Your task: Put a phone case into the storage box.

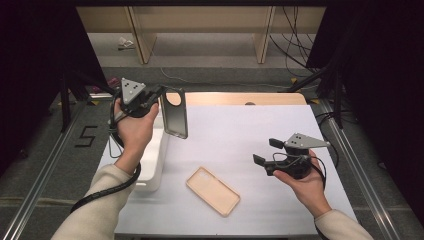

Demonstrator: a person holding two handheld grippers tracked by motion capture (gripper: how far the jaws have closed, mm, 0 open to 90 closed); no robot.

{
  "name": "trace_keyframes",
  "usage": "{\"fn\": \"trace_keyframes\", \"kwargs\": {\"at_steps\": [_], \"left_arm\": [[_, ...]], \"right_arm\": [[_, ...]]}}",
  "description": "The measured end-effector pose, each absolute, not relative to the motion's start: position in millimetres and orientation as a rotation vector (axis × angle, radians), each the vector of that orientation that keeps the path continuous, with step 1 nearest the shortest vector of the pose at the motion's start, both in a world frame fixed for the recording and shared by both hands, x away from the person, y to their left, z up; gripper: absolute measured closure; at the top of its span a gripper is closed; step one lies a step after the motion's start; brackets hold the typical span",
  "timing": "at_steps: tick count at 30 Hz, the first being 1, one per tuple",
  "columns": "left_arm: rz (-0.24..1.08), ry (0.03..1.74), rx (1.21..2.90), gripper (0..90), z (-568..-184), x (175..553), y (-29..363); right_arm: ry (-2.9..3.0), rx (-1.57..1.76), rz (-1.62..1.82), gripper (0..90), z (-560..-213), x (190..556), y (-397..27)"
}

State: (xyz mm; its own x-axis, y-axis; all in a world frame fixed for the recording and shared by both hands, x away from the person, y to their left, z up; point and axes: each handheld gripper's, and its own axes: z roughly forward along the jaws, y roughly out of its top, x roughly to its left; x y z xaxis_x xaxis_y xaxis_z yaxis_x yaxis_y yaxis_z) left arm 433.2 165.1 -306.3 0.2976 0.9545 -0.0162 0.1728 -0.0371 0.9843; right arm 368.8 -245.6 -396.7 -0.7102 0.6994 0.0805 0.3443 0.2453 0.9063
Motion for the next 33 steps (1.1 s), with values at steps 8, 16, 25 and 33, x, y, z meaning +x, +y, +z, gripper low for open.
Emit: {"fn": "trace_keyframes", "kwargs": {"at_steps": [8, 16, 25, 33], "left_arm": [[0.918, 1.113, 1.475, 88.4, -306, 439, 173], [0.932, 1.131, 1.466, 88.4, -303, 445, 183], [0.963, 1.141, 1.474, 88.4, -304, 451, 191], [0.974, 1.166, 1.473, 88.4, -307, 457, 198]], "right_arm": [[2.184, 0.962, 1.453, 16.6, -397, 369, -246], [2.184, 0.963, 1.455, 16.6, -397, 369, -245], [2.184, 0.961, 1.454, 16.7, -397, 369, -245], [2.188, 0.961, 1.449, 16.8, -397, 369, -246]]}}
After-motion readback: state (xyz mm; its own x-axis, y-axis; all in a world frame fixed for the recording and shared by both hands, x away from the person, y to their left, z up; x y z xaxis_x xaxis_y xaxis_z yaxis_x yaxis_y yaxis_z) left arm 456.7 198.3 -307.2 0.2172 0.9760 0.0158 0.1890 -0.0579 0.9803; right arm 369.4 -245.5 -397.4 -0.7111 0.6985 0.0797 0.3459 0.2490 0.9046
